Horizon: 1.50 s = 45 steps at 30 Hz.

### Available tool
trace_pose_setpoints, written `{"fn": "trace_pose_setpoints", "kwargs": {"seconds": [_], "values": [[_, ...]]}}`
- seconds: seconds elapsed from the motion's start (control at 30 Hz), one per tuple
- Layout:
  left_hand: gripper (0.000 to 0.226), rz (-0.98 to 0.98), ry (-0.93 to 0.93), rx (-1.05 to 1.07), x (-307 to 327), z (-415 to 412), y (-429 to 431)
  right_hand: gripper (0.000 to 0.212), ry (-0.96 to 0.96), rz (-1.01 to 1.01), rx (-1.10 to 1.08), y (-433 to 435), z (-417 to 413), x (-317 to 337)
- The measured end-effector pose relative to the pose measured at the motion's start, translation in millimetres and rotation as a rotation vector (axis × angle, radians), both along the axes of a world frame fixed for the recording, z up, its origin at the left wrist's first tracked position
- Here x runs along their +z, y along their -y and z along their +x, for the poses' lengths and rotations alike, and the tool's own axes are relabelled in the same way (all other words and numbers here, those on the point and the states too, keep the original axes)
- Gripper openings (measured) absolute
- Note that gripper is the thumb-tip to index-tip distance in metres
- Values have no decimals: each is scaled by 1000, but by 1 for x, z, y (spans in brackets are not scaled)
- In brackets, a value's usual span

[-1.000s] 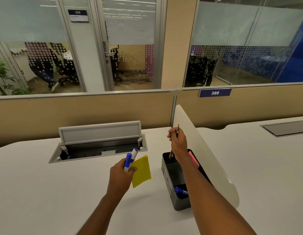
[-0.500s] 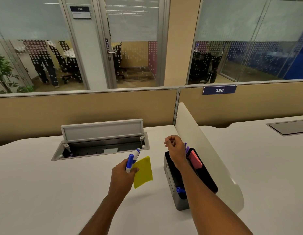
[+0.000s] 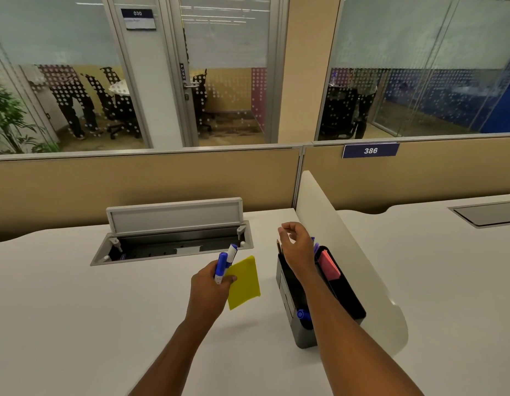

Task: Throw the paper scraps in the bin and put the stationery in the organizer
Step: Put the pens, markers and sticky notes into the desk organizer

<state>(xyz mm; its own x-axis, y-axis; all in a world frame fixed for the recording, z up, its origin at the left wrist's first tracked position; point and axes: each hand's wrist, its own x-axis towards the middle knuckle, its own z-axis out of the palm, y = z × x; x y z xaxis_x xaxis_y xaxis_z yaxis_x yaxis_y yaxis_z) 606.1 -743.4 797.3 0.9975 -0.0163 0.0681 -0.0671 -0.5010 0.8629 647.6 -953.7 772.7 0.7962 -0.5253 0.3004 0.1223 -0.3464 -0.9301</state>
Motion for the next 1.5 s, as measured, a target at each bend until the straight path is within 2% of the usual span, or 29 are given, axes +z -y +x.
{"fn": "trace_pose_setpoints", "kwargs": {"seconds": [0.1,0.17,0.37,0.6,0.8,1.0,1.2,1.4,1.5], "values": [[42,-6,15,0,1,-1,1,13,29,-39,54,-5,-9,13],[41,-1,22,-2,2,-2,1,13,13,-59,165,-10,-17,23],[42,-16,43,7,6,-9,6,33,-263,-275,538,-23,-41,34],[43,-31,67,0,11,-15,11,41,-360,-336,551,-24,-55,28],[43,-41,97,-8,16,-18,18,46,-325,-293,539,-16,-64,39],[44,-49,108,-41,23,-22,28,23,-251,-321,446,-7,-70,47],[31,-117,160,-15,23,-28,30,23,-165,-181,242,14,-78,47],[31,-133,133,-37,24,-30,34,23,-95,-208,-11,27,-87,46],[30,-126,132,-51,23,-30,35,25,-79,-241,-206,31,-92,46]]}}
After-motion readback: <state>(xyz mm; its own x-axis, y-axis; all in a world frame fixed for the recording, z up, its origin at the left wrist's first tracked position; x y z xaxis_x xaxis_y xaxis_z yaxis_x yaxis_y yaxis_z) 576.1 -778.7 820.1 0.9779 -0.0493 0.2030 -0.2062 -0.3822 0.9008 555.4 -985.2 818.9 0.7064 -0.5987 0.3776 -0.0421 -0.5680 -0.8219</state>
